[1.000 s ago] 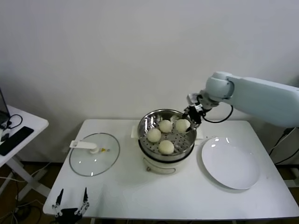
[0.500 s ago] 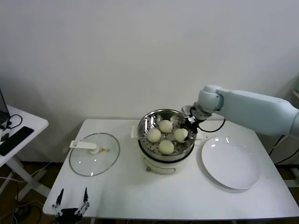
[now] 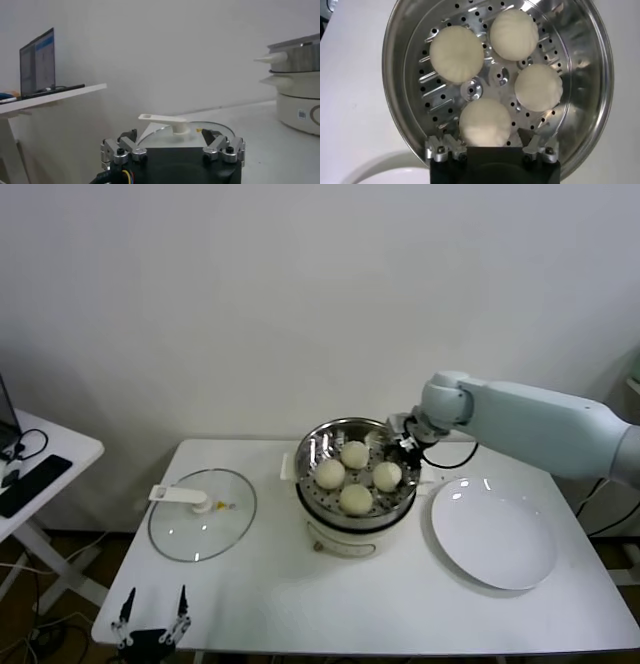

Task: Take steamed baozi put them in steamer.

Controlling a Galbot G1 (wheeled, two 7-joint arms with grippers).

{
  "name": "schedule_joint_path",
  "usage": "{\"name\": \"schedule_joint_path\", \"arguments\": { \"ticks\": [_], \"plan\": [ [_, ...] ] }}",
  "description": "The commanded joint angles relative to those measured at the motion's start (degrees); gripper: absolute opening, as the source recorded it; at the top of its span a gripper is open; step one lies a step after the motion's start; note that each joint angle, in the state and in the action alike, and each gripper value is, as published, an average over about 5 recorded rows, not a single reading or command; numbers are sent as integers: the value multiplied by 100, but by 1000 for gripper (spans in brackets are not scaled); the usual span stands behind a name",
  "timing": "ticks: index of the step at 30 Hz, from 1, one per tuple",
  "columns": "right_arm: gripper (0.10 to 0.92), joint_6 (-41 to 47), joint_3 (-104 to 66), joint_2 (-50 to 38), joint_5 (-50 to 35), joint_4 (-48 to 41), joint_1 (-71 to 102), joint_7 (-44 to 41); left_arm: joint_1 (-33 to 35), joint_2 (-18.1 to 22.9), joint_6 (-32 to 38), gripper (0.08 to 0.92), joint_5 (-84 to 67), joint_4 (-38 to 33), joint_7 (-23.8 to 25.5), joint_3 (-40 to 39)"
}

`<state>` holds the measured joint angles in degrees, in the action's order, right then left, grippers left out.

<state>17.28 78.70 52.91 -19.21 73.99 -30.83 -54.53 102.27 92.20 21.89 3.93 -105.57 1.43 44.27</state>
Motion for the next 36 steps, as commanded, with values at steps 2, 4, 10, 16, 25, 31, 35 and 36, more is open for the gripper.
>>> {"name": "schedule_joint_path", "arguments": {
  "ticks": [2, 4, 10, 16, 25, 31, 35, 36],
  "plan": [
    [811, -5, 103, -138, -999, 66, -610, -54, 31, 280, -6, 823, -2, -46, 1, 9],
    [820, -4, 90, -246, -1192, 89, -820, 20, 42, 280, -8, 823, -3, -68, 1, 12],
    [823, 99, -536, -757, -1742, 460, -785, 1196, 63, 280, -22, 823, -5, -128, 2, 0],
    [823, 259, -2421, -1209, -2065, 873, 745, 3129, 32, 280, -56, 823, -10, -163, 7, -30],
    [823, -249, -5178, -1668, -1877, 1881, 3648, 4581, -55, 280, -59, 823, -21, -82, 11, -66],
    [823, -935, -6733, -1694, -1524, 2461, 5633, 5609, -159, 280, -56, 823, -52, -51, 25, -96],
    [823, -1216, -7855, -1442, -1297, 2950, 7119, 5958, -186, 280, -48, 823, -97, -58, 35, -103],
    [823, -1274, -8182, -1332, -1235, 3074, 7486, 6009, -190, 280, -45, 823, -102, -63, 37, -105]
  ]
}}
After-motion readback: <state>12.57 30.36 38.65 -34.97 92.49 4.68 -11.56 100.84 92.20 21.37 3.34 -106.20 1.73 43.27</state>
